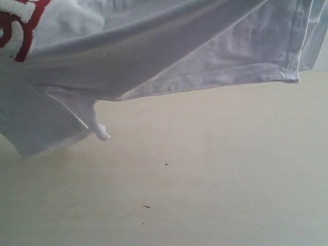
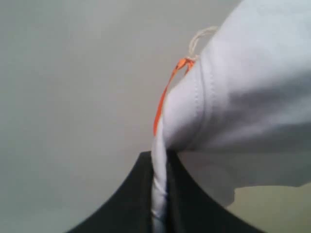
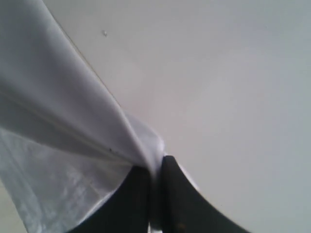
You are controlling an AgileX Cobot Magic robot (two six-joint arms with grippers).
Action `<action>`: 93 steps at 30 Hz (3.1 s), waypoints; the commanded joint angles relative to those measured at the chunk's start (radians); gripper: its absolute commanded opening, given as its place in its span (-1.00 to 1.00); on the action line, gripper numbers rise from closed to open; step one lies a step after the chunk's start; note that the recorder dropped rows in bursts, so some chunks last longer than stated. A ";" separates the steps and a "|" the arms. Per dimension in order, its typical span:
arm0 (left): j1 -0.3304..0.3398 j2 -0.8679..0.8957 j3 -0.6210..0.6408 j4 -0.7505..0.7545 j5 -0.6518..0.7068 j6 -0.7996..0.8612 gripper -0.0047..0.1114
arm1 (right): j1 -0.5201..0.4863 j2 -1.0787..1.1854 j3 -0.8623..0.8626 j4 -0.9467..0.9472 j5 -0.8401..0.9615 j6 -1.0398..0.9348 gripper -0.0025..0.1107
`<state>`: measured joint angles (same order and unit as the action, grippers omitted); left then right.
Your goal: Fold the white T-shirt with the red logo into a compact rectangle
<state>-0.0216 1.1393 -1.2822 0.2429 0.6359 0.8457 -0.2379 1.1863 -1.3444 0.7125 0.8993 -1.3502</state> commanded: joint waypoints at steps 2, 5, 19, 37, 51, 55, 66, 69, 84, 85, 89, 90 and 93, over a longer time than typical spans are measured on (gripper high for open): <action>0.002 -0.016 0.002 0.000 0.064 0.009 -0.92 | -0.007 -0.010 -0.008 0.029 0.068 0.012 -0.96; 0.002 -0.006 0.002 -0.082 0.123 0.086 -0.92 | -0.006 -0.004 -0.008 0.037 0.095 0.032 -0.96; -0.012 -0.087 0.000 -0.062 0.022 0.031 -0.92 | 0.063 -0.044 -0.068 0.014 0.066 0.055 -0.96; -0.041 0.008 0.000 -0.080 0.203 0.115 -0.92 | 0.063 0.047 -0.070 -0.118 0.125 0.386 -0.96; -0.139 -0.135 0.018 -0.130 0.305 0.137 -0.92 | 0.221 -0.072 -0.068 -0.334 0.183 0.594 -0.96; -0.136 -0.043 0.028 -0.172 0.337 0.134 -0.92 | 0.218 0.007 -0.068 -0.346 0.200 0.607 -0.96; -0.031 0.313 0.026 -0.172 -0.007 0.136 -0.92 | 0.201 0.331 -0.068 -0.549 -0.178 0.675 -0.96; -0.022 0.420 0.026 -0.168 -0.169 0.146 -0.92 | 0.201 0.444 -0.068 -0.549 -0.306 0.670 -0.96; -0.020 0.873 0.026 -0.122 -0.801 0.153 -0.91 | 0.201 0.823 -0.068 -0.766 -0.712 0.648 -0.96; -0.020 0.893 0.026 -0.122 -0.846 0.153 -0.87 | 0.201 0.840 -0.068 -0.766 -0.757 0.648 -0.96; -0.010 0.950 0.026 -0.135 -1.004 0.153 -0.62 | 0.201 0.897 -0.068 -0.768 -0.918 0.640 -0.96; -0.005 0.966 0.021 -0.153 -1.050 0.153 -0.56 | 0.201 0.913 -0.068 -0.768 -0.972 0.628 -0.96; 0.013 1.007 -0.007 -0.169 -1.100 0.153 -0.39 | 0.201 0.966 -0.068 -0.766 -1.146 0.597 -0.96</action>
<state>-0.0271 2.1186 -1.2606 0.1044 -0.3879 1.0035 -0.0327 2.1127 -1.4081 -0.0493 -0.0780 -0.7228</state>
